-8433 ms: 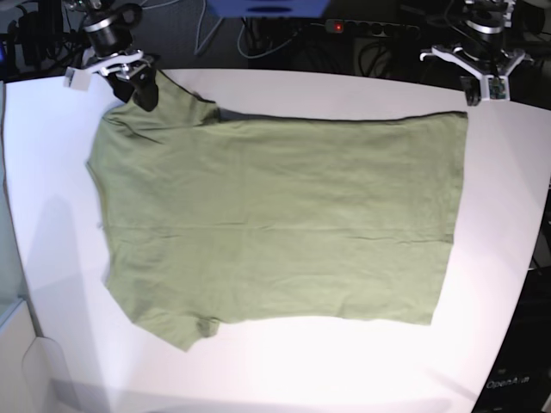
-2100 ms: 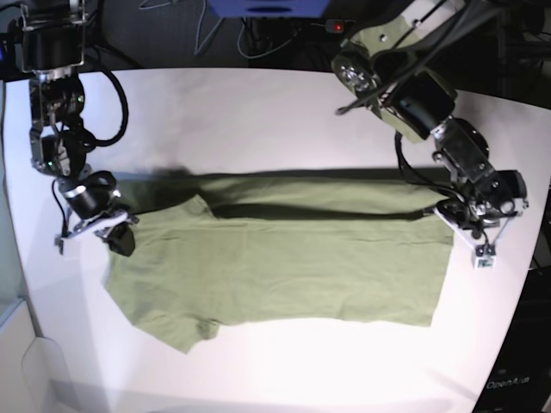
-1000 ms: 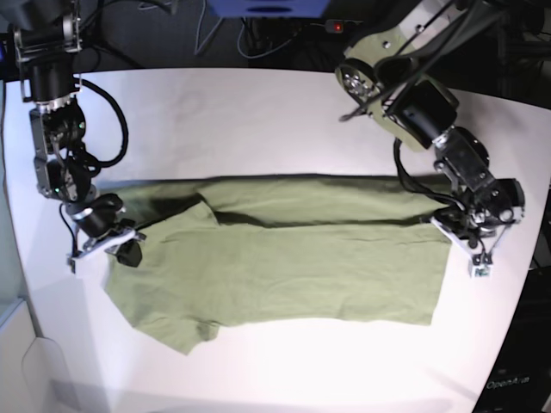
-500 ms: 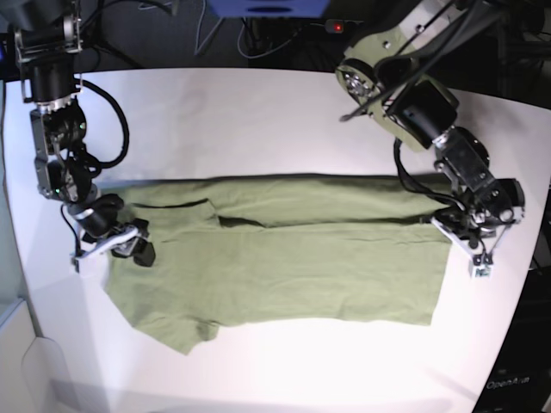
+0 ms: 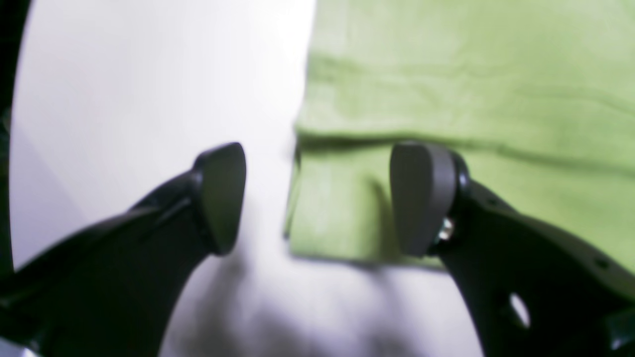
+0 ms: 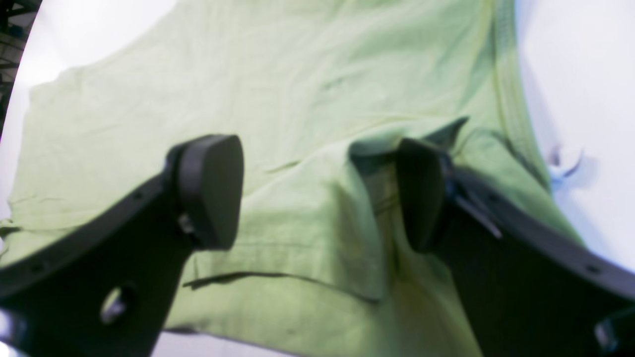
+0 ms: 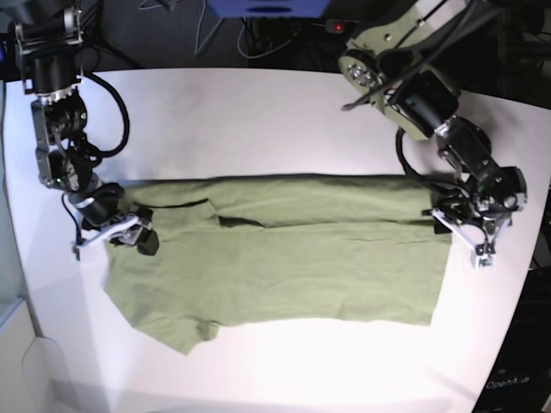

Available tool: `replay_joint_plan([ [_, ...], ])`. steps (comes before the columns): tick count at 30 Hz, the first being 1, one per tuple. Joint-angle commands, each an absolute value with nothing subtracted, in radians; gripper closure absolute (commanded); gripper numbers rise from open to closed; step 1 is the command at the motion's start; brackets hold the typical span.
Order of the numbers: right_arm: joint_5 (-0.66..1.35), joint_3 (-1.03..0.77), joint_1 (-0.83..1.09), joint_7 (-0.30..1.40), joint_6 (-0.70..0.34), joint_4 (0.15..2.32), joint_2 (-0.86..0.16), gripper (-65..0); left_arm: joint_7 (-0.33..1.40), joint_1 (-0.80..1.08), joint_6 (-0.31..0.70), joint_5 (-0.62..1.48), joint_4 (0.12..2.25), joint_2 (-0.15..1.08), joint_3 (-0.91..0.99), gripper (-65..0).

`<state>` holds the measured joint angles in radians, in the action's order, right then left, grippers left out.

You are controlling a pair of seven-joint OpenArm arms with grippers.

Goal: Fold the T-shirt properly
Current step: 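Lift both shoulder corners and fold them over toward the hem, then lower the folded edge onto the shirt and release with both grippers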

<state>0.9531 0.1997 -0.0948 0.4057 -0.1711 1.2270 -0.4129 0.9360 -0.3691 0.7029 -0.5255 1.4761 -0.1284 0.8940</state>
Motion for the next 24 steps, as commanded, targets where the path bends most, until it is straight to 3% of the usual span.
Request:
replay_joint_plan([
  [1, 0.969, 0.191, -0.102, 0.383, -0.168, 1.25, -0.437, -47.3, 0.917, -0.394, 0.698, -0.507, 1.495, -0.116, 0.889, -38.7],
  [6, 0.969, 0.189, -0.068, 0.381, -0.168, 1.288, -0.443, -46.6, 0.917, -0.369, 0.698, -0.506, 1.492, -0.122, 0.888, -14.3],
  [9, 0.969, 0.189, -0.058, 0.381, -0.168, 1.308, -0.443, -37.3, 0.917, -0.36, 0.698, -0.506, 1.488, -0.122, 0.881, -1.4],
  [13, 0.969, 0.189, -0.05, 0.381, -0.168, 1.308, -0.443, -13.9, 0.917, -0.358, 0.698, -0.506, 1.484, -0.125, 0.88, -2.0],
  [16, 0.969, 0.189, -0.05, 0.383, -0.168, 1.307, -0.443, -2.5, 0.915, -0.358, 0.698, -0.506, 1.448, -0.124, 0.88, -2.0],
  [24, 0.969, 0.191, -0.027, 0.383, -0.168, 1.307, -0.456, -1.5, 0.903, -0.36, 0.698, -0.504, 1.359, -0.124, 0.88, -2.0],
])
